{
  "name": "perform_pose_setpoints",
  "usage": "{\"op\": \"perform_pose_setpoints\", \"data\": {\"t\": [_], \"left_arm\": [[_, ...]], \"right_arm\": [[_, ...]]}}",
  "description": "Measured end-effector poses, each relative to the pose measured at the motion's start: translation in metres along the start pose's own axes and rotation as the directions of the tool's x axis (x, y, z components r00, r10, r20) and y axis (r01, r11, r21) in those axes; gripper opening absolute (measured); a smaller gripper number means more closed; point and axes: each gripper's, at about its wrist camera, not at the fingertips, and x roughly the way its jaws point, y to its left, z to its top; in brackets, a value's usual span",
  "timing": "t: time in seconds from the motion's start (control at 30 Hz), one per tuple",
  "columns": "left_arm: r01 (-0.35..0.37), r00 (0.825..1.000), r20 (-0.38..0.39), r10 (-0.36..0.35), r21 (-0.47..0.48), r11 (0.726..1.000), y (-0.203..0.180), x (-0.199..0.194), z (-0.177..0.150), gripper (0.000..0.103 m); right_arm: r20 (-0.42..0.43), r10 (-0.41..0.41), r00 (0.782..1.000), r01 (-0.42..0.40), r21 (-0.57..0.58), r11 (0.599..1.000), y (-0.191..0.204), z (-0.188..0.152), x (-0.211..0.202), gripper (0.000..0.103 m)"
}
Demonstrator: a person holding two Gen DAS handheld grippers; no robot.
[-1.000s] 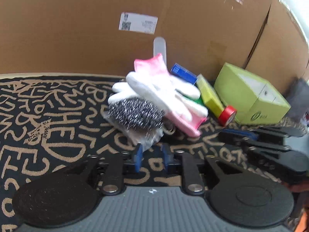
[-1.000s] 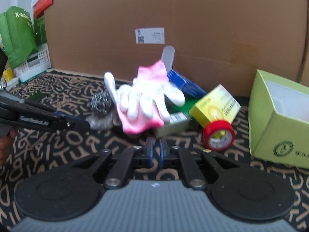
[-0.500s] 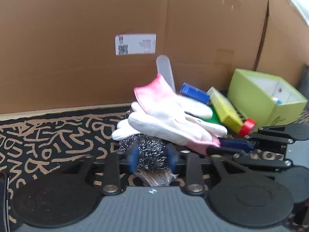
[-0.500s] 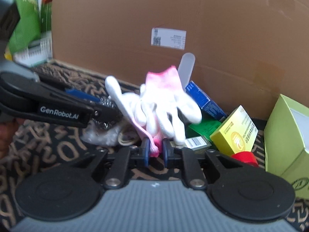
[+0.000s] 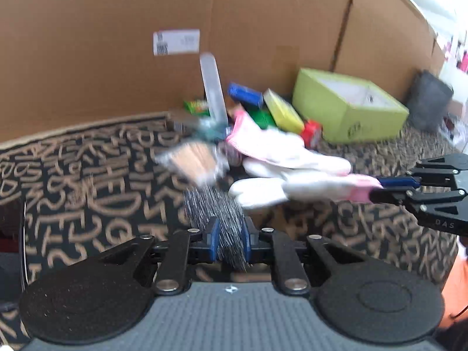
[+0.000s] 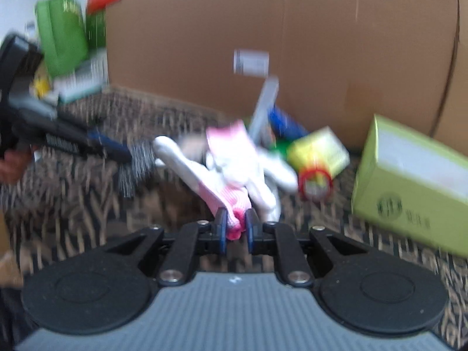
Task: Organize objects
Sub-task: 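Grasp the steel wool with the left tool while the right tool grasps the pink-cuffed glove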
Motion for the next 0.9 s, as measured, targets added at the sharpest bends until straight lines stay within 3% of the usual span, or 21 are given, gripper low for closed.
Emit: {"op": "perform_pose_setpoints", "data": {"t": [0.07, 0.13, 0.17, 0.23, 0.3, 0.43, 0.57, 0.67, 0.73, 0.77, 0.8, 0.87, 0.9], "left_arm": [[-0.015, 1.000, -0.016, 0.014, -0.012, 1.000, -0.001, 0.003, -0.005, 0.027], [-0.026, 1.000, -0.016, 0.025, -0.049, 0.998, 0.003, 0.006, -0.006, 0.057], [-0.035, 0.999, -0.009, 0.034, -0.064, 0.997, 0.004, 0.008, -0.004, 0.062], [-0.051, 0.999, 0.008, 0.052, -0.074, 0.996, 0.006, 0.009, 0.000, 0.065], [-0.055, 0.998, 0.007, 0.055, -0.076, 0.996, 0.005, 0.012, 0.005, 0.065], [-0.038, 0.999, -0.001, 0.038, -0.091, 0.995, 0.005, 0.023, 0.009, 0.068], [-0.026, 0.999, -0.026, 0.023, -0.116, 0.993, 0.007, 0.038, 0.013, 0.066], [-0.030, 0.999, -0.031, 0.027, -0.111, 0.993, 0.008, 0.042, 0.013, 0.064], [-0.037, 0.999, -0.029, 0.034, -0.122, 0.992, 0.010, 0.043, 0.012, 0.065], [-0.041, 0.999, -0.034, 0.037, -0.129, 0.991, 0.012, 0.045, 0.012, 0.065], [-0.040, 0.999, -0.041, 0.035, -0.132, 0.990, 0.014, 0.046, 0.012, 0.064], [-0.030, 0.999, -0.036, 0.026, -0.124, 0.992, 0.015, 0.045, 0.012, 0.044], [-0.024, 0.999, -0.042, 0.019, -0.120, 0.992, 0.016, 0.044, 0.014, 0.043]], "right_arm": [[-0.079, 0.017, 0.997, -0.018, -0.003, 1.000, 0.000, -0.015, 0.002, 0.018], [-0.090, 0.031, 0.995, -0.028, 0.029, 0.999, -0.003, -0.021, 0.001, 0.025], [-0.071, 0.033, 0.997, -0.029, 0.050, 0.998, -0.004, -0.020, -0.001, 0.029], [-0.006, 0.028, 1.000, -0.028, 0.076, 0.997, -0.007, -0.010, -0.004, 0.037], [0.056, 0.034, 0.998, -0.039, 0.098, 0.994, -0.011, 0.006, 0.001, 0.057], [0.127, 0.125, 0.984, -0.141, 0.129, 0.982, -0.019, 0.035, 0.015, 0.060], [0.102, 0.061, 0.993, -0.062, -0.001, 0.998, -0.004, 0.053, 0.052, 0.060], [0.022, 0.006, 1.000, -0.004, -0.082, 0.997, 0.004, 0.050, 0.097, 0.058], [-0.015, 0.008, 1.000, -0.010, -0.085, 0.996, 0.003, 0.047, 0.119, 0.056], [-0.020, 0.026, 0.999, -0.027, -0.077, 0.997, 0.003, 0.045, 0.124, 0.048], [-0.018, 0.051, 0.999, -0.053, -0.066, 0.996, 0.002, 0.045, 0.127, 0.028], [-0.003, 0.062, 0.998, -0.062, -0.049, 0.997, 0.003, 0.048, 0.122, 0.019], [0.019, 0.050, 0.999, -0.049, -0.058, 0.997, 0.003, 0.049, 0.117, 0.016]]}}
